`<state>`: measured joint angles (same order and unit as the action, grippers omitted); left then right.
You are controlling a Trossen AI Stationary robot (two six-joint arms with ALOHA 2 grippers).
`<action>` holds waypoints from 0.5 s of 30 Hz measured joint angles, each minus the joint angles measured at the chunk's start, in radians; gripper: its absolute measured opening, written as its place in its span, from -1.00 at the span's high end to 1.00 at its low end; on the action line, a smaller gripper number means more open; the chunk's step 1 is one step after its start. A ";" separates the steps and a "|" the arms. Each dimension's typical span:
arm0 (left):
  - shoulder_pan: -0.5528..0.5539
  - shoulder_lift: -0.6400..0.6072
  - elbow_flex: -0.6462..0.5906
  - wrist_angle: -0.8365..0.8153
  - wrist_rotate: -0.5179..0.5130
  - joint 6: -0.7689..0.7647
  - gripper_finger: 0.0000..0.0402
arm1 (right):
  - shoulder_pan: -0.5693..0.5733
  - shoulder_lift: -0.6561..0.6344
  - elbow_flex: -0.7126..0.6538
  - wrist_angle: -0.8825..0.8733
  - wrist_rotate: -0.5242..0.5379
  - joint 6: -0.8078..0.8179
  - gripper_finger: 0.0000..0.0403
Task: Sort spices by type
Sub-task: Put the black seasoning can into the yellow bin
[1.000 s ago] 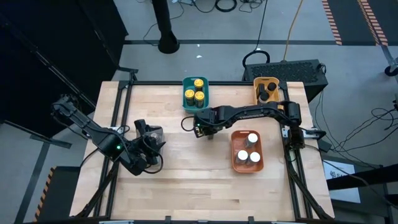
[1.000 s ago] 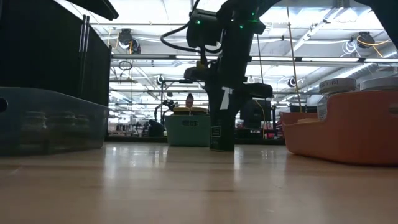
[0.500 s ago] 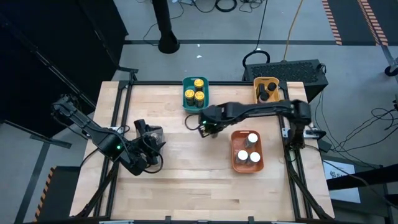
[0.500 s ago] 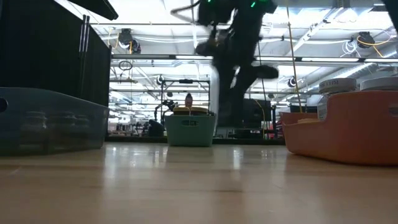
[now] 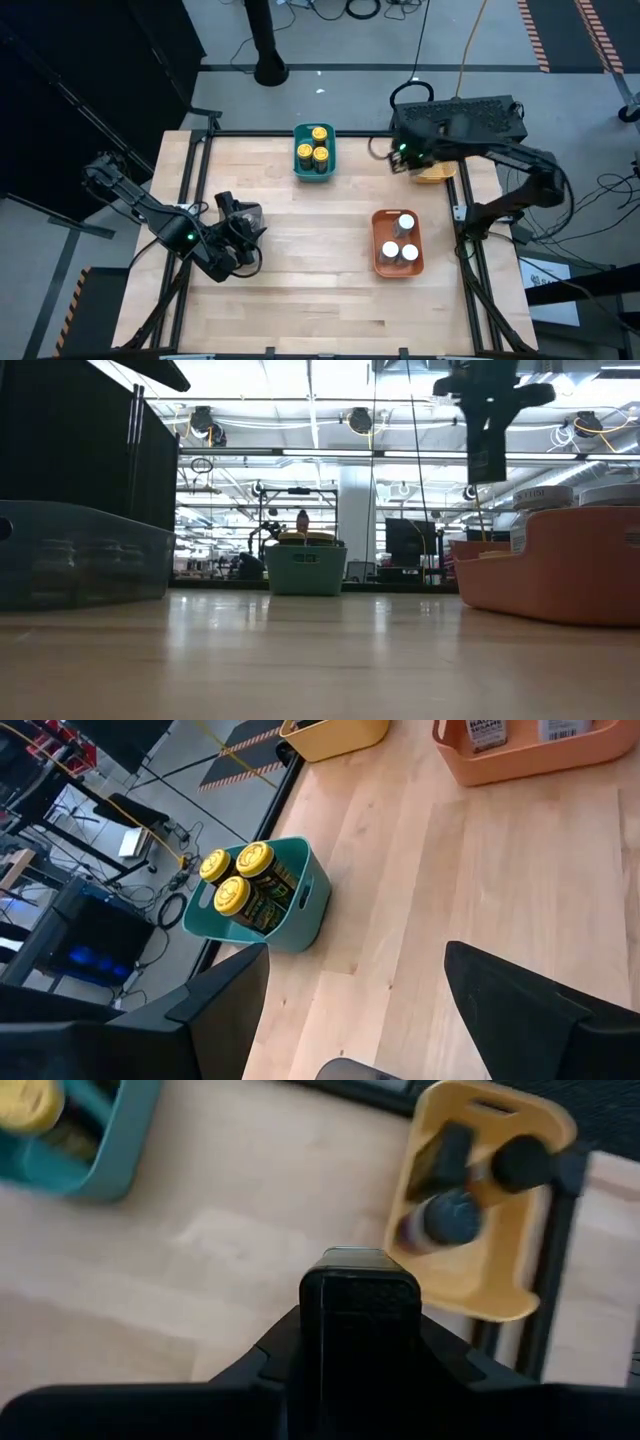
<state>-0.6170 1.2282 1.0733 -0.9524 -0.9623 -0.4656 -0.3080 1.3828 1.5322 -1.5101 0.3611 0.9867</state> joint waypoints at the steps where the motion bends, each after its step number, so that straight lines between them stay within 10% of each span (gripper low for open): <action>1: 0.000 0.000 0.000 0.000 0.000 0.000 -0.54 | -0.025 -0.015 0.000 -0.006 0.006 -0.012 0.51; 15: 0.000 0.000 0.000 -0.008 -0.004 -0.027 -0.54 | -0.356 -0.111 -0.227 -0.037 0.030 -0.201 0.51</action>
<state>-0.6174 1.2284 1.0733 -0.9604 -0.9661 -0.4929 -0.6637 1.2714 1.3056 -1.5468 0.3911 0.7859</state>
